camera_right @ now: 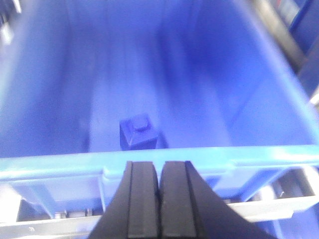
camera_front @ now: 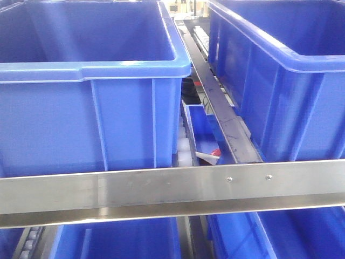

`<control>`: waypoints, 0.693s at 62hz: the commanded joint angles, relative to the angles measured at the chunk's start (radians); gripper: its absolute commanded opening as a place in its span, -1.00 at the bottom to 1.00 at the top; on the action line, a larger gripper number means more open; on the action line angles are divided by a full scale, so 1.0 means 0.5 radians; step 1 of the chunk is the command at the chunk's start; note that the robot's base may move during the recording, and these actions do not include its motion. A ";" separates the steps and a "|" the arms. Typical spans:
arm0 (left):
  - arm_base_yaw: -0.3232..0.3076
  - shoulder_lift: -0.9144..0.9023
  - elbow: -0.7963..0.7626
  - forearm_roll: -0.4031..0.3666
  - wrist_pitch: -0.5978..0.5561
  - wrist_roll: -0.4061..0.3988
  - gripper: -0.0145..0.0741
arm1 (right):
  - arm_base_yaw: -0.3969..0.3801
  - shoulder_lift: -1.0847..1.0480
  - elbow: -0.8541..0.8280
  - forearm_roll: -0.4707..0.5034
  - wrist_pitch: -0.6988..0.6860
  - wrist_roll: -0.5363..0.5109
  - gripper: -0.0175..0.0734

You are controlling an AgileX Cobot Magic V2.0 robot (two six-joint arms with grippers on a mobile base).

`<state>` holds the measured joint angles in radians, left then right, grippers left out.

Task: Pick and sort blue part to right shelf
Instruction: 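Lower the right gripper into the other blue bin and release its block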

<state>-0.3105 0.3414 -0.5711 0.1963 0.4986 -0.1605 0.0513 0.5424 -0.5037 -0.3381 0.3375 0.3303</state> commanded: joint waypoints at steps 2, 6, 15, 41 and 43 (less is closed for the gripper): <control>-0.011 0.016 -0.055 0.003 -0.176 0.002 -0.39 | -0.006 -0.235 0.018 -0.020 -0.186 -0.002 -0.54; -0.011 0.016 -0.055 0.003 -0.176 0.002 -0.39 | -0.006 -0.343 0.031 -0.020 -0.186 -0.002 -0.54; -0.011 0.016 -0.055 0.003 -0.176 0.002 -0.39 | -0.006 -0.490 0.031 -0.020 -0.187 -0.002 -0.54; -0.011 0.016 -0.055 0.003 -0.176 0.002 -0.39 | -0.006 -0.493 0.031 -0.021 -0.203 -0.002 -0.54; -0.011 0.016 -0.055 0.003 -0.176 0.002 -0.39 | -0.006 -0.493 0.031 -0.021 -0.203 -0.002 -0.54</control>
<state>-0.3105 0.3414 -0.5711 0.1963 0.4965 -0.1605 0.0513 0.2888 -0.4630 -0.3381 0.3314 0.3303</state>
